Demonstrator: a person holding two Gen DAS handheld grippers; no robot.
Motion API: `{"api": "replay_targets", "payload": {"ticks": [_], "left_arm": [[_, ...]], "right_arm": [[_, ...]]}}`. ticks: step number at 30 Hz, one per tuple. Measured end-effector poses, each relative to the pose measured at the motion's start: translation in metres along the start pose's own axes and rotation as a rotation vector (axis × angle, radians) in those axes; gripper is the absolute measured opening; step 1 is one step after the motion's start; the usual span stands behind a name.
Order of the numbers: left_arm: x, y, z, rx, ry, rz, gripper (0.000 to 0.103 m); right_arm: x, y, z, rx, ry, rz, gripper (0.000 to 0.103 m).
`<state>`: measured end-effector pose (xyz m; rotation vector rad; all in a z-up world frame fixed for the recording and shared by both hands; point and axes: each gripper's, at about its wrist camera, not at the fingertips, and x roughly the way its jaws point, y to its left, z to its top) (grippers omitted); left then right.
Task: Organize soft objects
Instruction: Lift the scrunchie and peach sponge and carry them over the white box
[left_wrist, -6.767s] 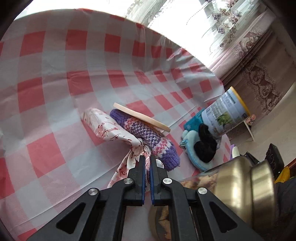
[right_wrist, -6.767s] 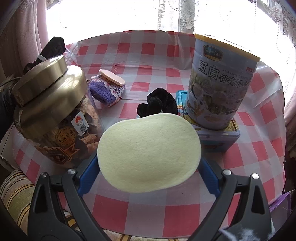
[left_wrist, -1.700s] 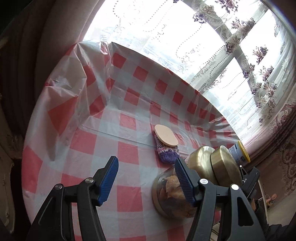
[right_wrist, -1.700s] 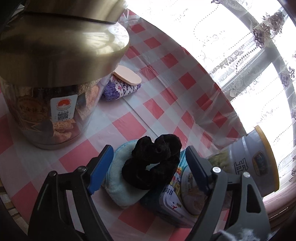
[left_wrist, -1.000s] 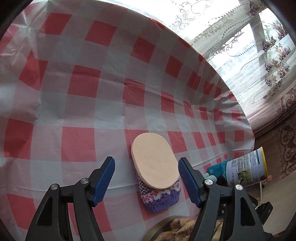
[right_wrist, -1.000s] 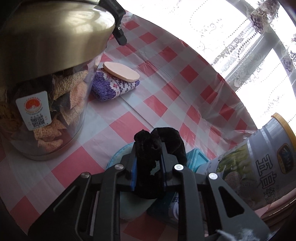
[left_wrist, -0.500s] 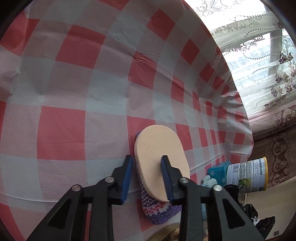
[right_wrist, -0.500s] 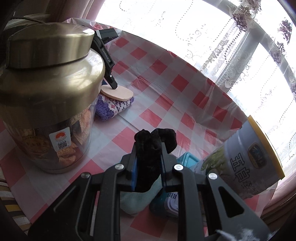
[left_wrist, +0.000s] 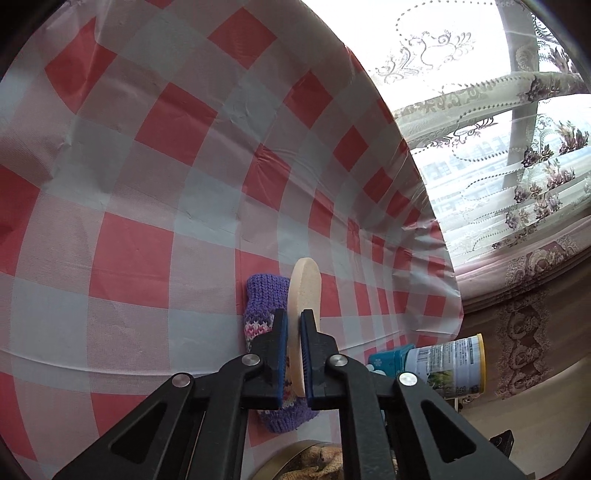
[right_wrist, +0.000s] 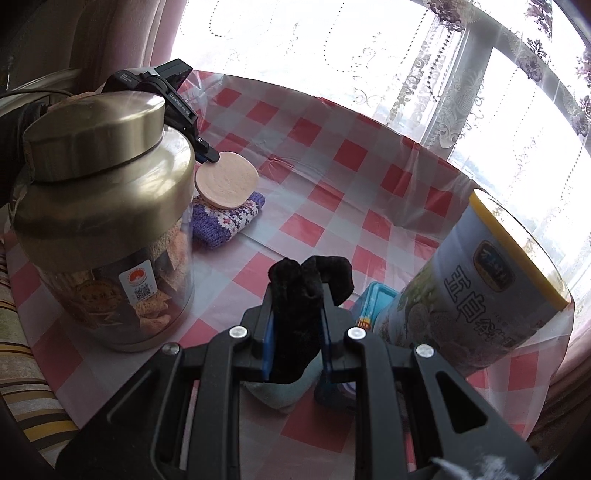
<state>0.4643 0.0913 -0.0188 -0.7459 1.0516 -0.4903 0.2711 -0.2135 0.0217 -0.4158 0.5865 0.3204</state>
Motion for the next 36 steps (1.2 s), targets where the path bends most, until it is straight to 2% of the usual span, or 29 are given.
{"api": "replay_targets", "payload": {"ticks": [5,15,20,28,36], "left_arm": [[-0.026,0.002,-0.008,-0.027,-0.073,-0.023,0.007],[-0.087,0.018,-0.043,-0.063,-0.19,0.045,0.007],[-0.122,0.029,-0.075,-0.077,-0.232,0.066,0.007],[-0.174,0.04,-0.141,-0.104,-0.271,0.079,0.007],[-0.211,0.022,-0.203,-0.067,-0.278,0.067,0.007]], "right_arm": [[-0.008,-0.003,-0.002,0.032,-0.001,0.014,0.023],[-0.029,-0.004,-0.007,0.092,0.007,0.027,0.023],[-0.043,0.0,-0.014,0.121,0.027,0.026,0.023],[-0.065,0.006,-0.031,0.209,0.106,0.026,0.023],[-0.089,0.007,-0.045,0.286,0.148,0.008,0.023]]}}
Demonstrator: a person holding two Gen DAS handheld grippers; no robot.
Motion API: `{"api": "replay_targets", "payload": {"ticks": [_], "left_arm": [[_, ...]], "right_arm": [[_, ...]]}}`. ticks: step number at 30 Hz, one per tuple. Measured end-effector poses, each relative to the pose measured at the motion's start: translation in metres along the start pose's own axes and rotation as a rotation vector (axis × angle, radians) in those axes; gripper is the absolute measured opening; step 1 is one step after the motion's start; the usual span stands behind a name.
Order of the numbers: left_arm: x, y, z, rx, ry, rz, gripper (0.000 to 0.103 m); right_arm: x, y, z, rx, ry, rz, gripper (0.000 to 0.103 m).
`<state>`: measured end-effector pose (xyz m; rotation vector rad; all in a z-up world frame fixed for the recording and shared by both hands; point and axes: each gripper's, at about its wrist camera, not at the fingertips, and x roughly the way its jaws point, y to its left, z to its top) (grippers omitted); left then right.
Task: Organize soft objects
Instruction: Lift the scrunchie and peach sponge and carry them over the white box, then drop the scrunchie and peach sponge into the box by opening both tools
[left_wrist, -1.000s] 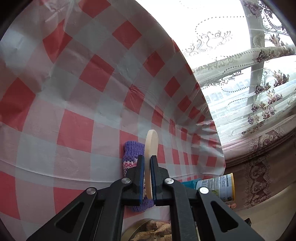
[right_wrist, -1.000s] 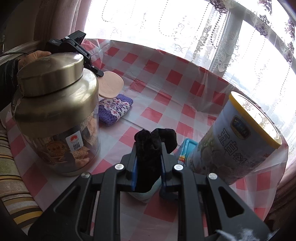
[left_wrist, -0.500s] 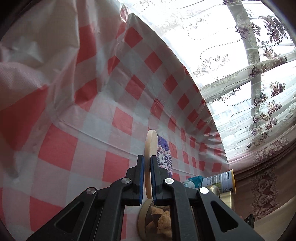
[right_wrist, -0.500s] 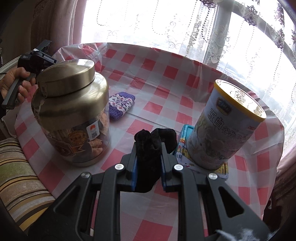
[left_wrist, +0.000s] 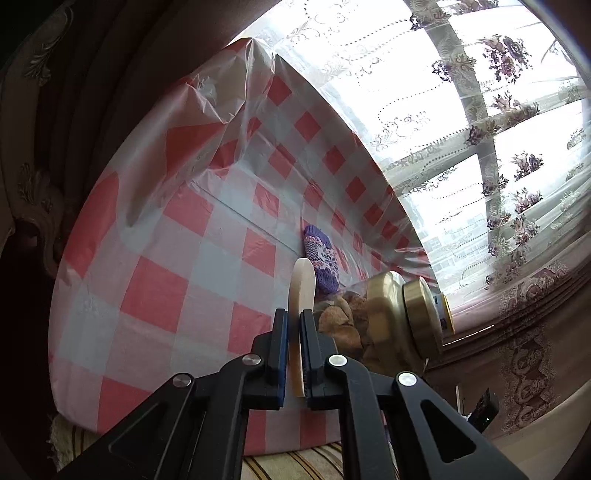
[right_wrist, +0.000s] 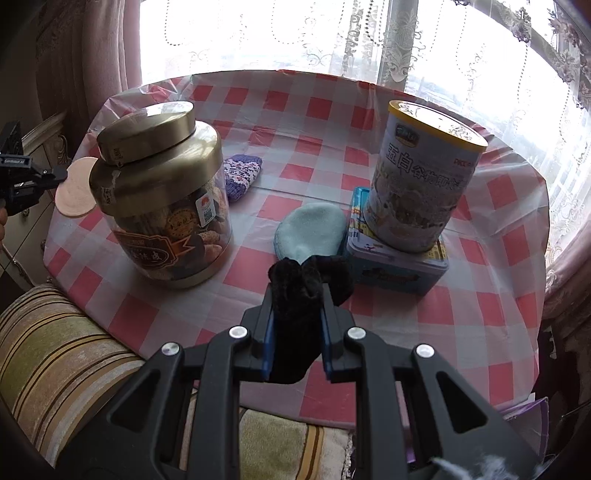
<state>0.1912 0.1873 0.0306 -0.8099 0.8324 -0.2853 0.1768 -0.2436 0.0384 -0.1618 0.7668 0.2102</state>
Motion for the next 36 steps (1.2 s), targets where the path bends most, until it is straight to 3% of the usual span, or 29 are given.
{"api": "replay_targets", "payload": {"ticks": [12,17,28,36], "left_arm": [[-0.038,-0.06,-0.064,0.094,0.01,-0.122,0.007],[-0.028,-0.099,-0.095,0.151,0.068,-0.187,0.007],[0.048,-0.203,-0.189,0.297,0.319,-0.319,0.007],[0.114,-0.264,-0.263,0.402,0.528,-0.358,0.007]], "right_arm": [[-0.055,-0.011,-0.021,0.055,-0.037,-0.005,0.023],[-0.077,-0.028,-0.038,0.085,-0.041,-0.047,0.023],[-0.132,-0.09,-0.093,0.185,-0.026,-0.162,0.023],[-0.155,-0.147,-0.147,0.294,0.067,-0.279,0.026]]}}
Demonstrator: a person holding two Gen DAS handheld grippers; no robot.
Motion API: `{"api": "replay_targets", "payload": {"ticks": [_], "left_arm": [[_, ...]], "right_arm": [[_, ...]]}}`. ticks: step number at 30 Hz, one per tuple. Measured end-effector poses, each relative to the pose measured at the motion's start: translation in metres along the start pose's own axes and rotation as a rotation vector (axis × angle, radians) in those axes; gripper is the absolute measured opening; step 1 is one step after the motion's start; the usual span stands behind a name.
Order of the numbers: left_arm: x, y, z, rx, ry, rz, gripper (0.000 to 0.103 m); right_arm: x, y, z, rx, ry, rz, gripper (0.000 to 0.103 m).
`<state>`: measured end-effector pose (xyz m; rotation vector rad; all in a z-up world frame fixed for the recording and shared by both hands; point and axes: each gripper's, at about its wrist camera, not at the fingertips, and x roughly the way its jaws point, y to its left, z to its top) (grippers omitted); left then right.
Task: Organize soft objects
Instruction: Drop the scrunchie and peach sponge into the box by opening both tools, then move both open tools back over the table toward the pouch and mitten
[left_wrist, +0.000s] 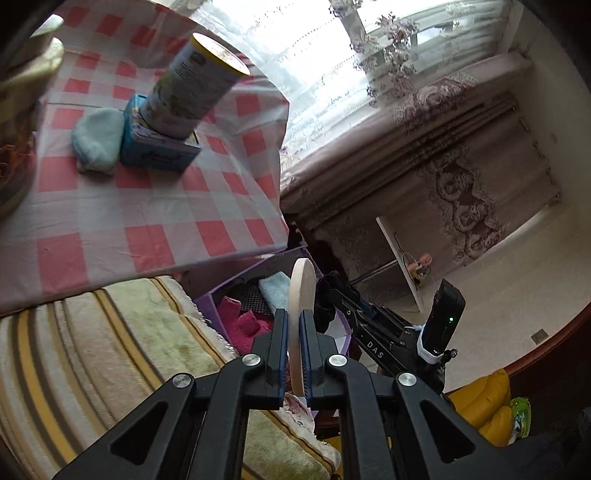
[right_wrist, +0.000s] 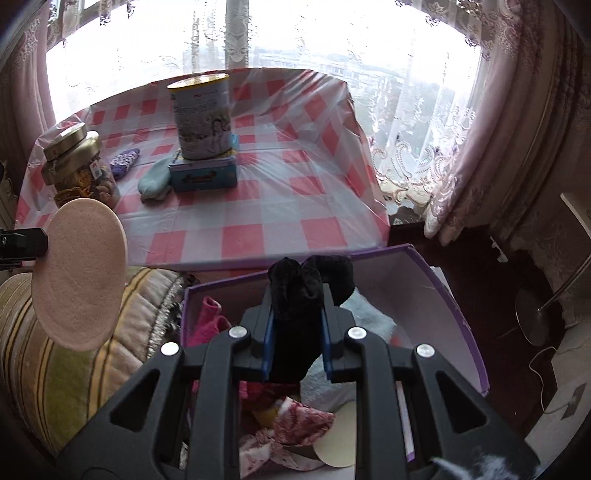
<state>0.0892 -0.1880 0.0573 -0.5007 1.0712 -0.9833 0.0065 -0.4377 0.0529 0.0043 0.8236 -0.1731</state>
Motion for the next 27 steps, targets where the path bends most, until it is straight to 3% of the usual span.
{"api": "replay_targets", "payload": {"ticks": [3,4,6,8,17,22,27], "left_arm": [[0.04,-0.008,0.001,0.017,0.084,-0.015,0.012],[0.051,-0.008,0.001,0.016,0.111,-0.017,0.023],[0.065,-0.005,0.003,0.018,0.141,0.016,0.047],[0.055,0.001,0.004,0.024,0.115,0.038,0.052],[-0.079,0.05,0.005,-0.015,-0.098,0.184,0.055],[-0.152,0.098,0.004,-0.115,-0.213,0.321,0.055],[-0.214,0.15,0.008,-0.245,-0.324,0.428,0.055]], "right_arm": [[0.006,-0.019,-0.011,0.039,0.042,-0.044,0.03],[0.008,-0.023,-0.013,0.048,0.056,-0.052,0.033],[0.012,-0.026,-0.014,0.059,0.075,-0.057,0.062],[0.014,-0.023,-0.011,0.065,0.062,-0.042,0.073],[0.043,0.056,0.034,-0.047,0.016,0.101,0.074],[0.063,0.119,0.067,-0.153,-0.021,0.212,0.075],[0.087,0.172,0.092,-0.263,-0.041,0.266,0.075]]}}
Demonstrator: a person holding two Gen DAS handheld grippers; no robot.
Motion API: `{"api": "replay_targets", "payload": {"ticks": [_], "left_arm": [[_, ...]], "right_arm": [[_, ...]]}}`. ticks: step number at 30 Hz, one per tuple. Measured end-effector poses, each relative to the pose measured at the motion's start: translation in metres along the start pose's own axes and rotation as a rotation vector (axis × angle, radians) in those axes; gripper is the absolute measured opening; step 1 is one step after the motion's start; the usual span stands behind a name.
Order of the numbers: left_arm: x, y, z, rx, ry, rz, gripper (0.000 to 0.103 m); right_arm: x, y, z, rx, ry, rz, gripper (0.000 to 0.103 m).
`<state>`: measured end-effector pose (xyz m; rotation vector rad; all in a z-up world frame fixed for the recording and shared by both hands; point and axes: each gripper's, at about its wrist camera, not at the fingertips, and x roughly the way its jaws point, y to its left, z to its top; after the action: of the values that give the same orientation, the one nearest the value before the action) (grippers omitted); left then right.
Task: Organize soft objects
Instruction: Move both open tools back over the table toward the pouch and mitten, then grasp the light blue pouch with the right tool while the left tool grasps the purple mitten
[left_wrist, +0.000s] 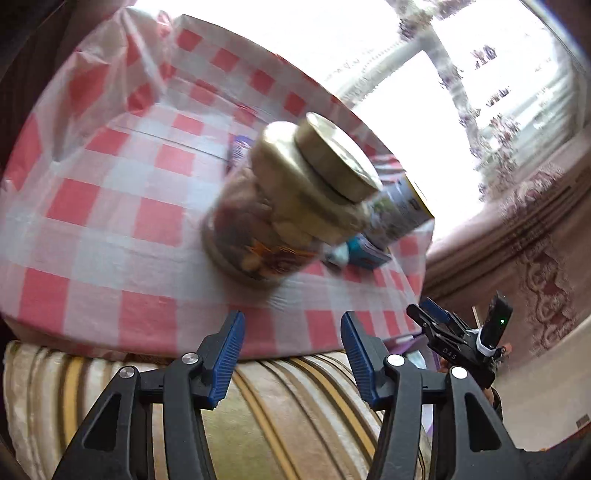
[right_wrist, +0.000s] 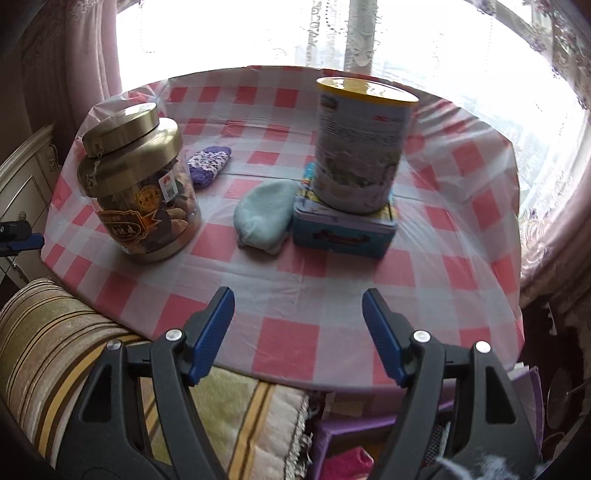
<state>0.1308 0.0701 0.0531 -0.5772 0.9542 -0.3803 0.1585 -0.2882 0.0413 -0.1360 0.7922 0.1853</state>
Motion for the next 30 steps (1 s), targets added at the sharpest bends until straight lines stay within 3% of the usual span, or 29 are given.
{"api": "replay_targets", "payload": {"ticks": [4,8,11,19,22,25,28,30], "left_arm": [[-0.007,0.038,0.03,-0.076,-0.052,0.073,0.056],[0.011,0.065,0.072,-0.09,-0.061,0.107,0.057],[0.037,0.083,0.111,-0.077,-0.04,0.131,0.065],[0.145,0.073,0.202,0.103,0.11,0.148,0.073],[0.181,0.057,0.229,0.168,0.163,0.152,0.082],[0.218,0.036,0.243,0.262,0.235,0.149,0.085],[0.259,0.022,0.244,0.352,0.323,0.194,0.085],[0.277,0.015,0.239,0.413,0.376,0.215,0.085]], "right_arm": [[0.033,0.025,0.019,-0.113,0.012,0.025,0.075],[0.068,0.046,0.031,-0.238,0.02,0.038,0.075],[0.095,0.06,0.035,-0.335,0.02,0.022,0.075],[0.144,0.071,0.053,-0.439,0.0,0.061,0.075],[0.155,0.072,0.056,-0.46,-0.001,0.078,0.075],[0.167,0.073,0.057,-0.464,0.022,0.075,0.075],[0.17,0.07,0.058,-0.439,0.024,0.097,0.072],[0.17,0.07,0.059,-0.429,0.029,0.109,0.065]]}}
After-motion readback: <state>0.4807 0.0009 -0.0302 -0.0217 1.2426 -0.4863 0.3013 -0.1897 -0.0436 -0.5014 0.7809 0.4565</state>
